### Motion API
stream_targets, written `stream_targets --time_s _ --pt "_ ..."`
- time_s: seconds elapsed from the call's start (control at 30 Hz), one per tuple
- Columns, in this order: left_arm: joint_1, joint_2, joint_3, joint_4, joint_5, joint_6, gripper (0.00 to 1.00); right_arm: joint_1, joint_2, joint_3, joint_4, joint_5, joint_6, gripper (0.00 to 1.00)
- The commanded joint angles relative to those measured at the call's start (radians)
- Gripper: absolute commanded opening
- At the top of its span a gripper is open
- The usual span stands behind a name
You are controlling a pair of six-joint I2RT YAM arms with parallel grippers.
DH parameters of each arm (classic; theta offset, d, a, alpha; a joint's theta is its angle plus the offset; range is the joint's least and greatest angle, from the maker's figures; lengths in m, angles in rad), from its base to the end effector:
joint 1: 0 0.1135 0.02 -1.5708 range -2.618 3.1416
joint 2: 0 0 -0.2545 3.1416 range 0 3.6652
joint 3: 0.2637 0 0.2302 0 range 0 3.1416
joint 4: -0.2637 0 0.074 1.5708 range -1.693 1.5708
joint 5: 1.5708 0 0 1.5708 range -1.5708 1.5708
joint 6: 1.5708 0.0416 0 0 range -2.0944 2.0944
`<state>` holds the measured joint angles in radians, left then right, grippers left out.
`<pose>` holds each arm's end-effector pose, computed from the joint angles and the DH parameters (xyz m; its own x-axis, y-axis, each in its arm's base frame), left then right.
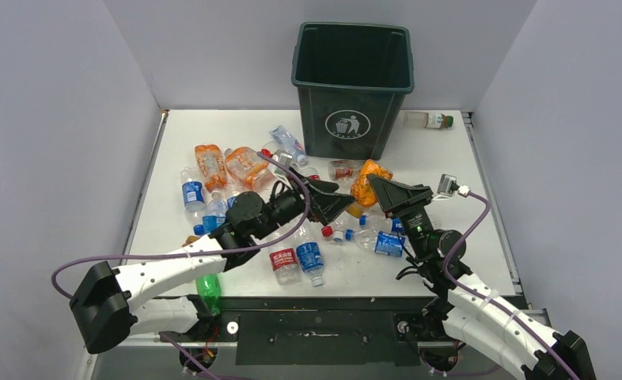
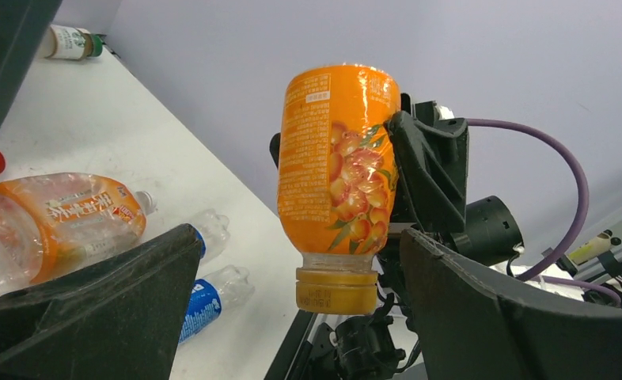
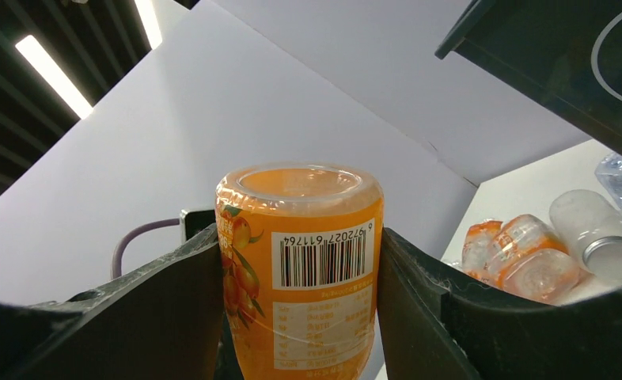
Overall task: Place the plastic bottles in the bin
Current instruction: Pick up the plastic bottle at the center of the board.
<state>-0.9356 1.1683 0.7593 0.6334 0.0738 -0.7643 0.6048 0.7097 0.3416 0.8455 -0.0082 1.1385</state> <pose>0.1522 -0.2117 0.3400 -0.4897 -0.4987 -0.7151 0.7017 0.2614 -0.6628 0.1302 0.0904 0.3085 -0.3634 0.8526 -0.3755 -0.5839 0.1057 0.8049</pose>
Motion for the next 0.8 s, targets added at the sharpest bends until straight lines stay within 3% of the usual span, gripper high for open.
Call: stream_targets --time_s 0.0,0.17,0.3,0.57,0.67,0.77 --pt "-0.015 0.024 0.027 0.081 0.033 0.017 0.96 0.040 0.007 0.004 0.137 0.078 -0.029 0.05" --pt "-0.016 0.042 0.013 0.138 0.104 0.004 1.00 0.048 0.008 -0.006 0.159 0.087 -0.011 0.05" --pt "-0.016 0.065 0.011 0.171 0.150 -0.011 0.91 0.049 0.012 0.000 0.164 0.086 -0.007 0.05" --pt "-0.016 0.111 0.022 0.237 0.235 -0.055 0.88 0.056 0.016 -0.024 0.205 0.102 0.014 0.05" --pt "-0.016 0.113 0.013 0.266 0.226 -0.059 0.81 0.062 0.016 -0.032 0.211 0.107 0.017 0.05" --pt "-0.017 0.121 0.023 0.272 0.233 -0.058 0.66 0.073 0.023 -0.035 0.215 0.109 0.018 0.05"
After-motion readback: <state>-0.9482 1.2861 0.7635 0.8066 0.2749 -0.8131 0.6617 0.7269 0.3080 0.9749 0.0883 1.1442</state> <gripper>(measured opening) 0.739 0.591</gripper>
